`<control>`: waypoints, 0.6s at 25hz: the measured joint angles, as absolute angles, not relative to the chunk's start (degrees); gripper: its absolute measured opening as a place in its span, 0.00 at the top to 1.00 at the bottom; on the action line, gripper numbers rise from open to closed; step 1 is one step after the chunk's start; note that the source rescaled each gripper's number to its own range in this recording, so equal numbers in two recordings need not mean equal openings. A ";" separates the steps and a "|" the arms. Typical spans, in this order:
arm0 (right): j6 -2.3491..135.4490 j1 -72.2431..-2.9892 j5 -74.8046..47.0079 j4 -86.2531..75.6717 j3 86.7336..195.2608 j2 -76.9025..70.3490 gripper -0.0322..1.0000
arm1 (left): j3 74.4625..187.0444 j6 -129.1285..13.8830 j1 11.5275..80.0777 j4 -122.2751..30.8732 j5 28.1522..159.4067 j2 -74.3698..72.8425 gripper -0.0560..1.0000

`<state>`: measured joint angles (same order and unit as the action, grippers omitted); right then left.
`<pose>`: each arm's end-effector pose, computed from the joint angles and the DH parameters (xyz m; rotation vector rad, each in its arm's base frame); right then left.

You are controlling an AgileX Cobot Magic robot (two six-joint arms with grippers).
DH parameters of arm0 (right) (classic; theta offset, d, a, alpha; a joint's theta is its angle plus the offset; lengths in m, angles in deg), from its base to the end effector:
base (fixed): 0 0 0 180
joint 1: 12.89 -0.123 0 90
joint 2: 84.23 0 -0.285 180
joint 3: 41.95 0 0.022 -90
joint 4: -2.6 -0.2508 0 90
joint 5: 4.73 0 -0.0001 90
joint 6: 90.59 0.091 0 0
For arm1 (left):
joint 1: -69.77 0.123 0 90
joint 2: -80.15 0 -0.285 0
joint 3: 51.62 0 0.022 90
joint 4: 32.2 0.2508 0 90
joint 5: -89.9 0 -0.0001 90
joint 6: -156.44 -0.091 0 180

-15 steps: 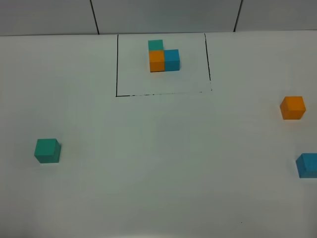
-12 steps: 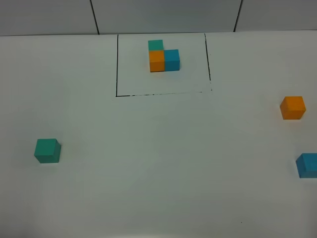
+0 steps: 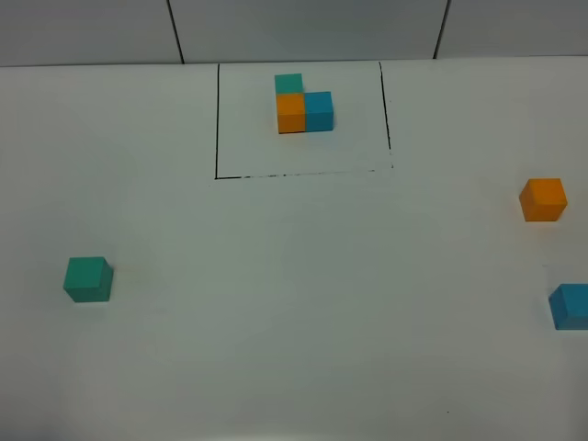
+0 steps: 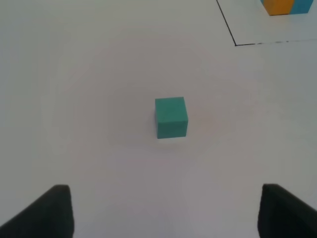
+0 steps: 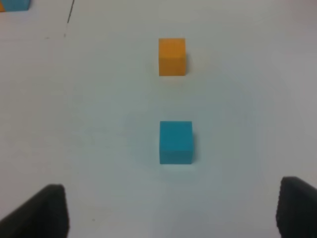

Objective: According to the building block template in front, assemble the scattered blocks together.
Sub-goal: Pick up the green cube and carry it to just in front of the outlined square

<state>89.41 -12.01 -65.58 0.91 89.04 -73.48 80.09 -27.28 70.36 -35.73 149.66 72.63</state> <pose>0.0039 0.0023 0.2751 0.0158 2.1047 0.0265 -0.0054 -0.0049 0.2802 0.0576 2.0148 -0.0256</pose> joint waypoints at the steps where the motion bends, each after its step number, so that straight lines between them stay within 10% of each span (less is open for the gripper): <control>1: 89.41 -12.01 -65.58 0.91 89.04 -73.48 0.27 | 80.09 -27.28 70.36 -35.73 149.66 72.63 0.30; 15: 89.41 -12.01 -65.58 0.91 89.04 -73.48 0.27 | 80.09 -27.28 70.36 -35.73 149.66 72.63 0.30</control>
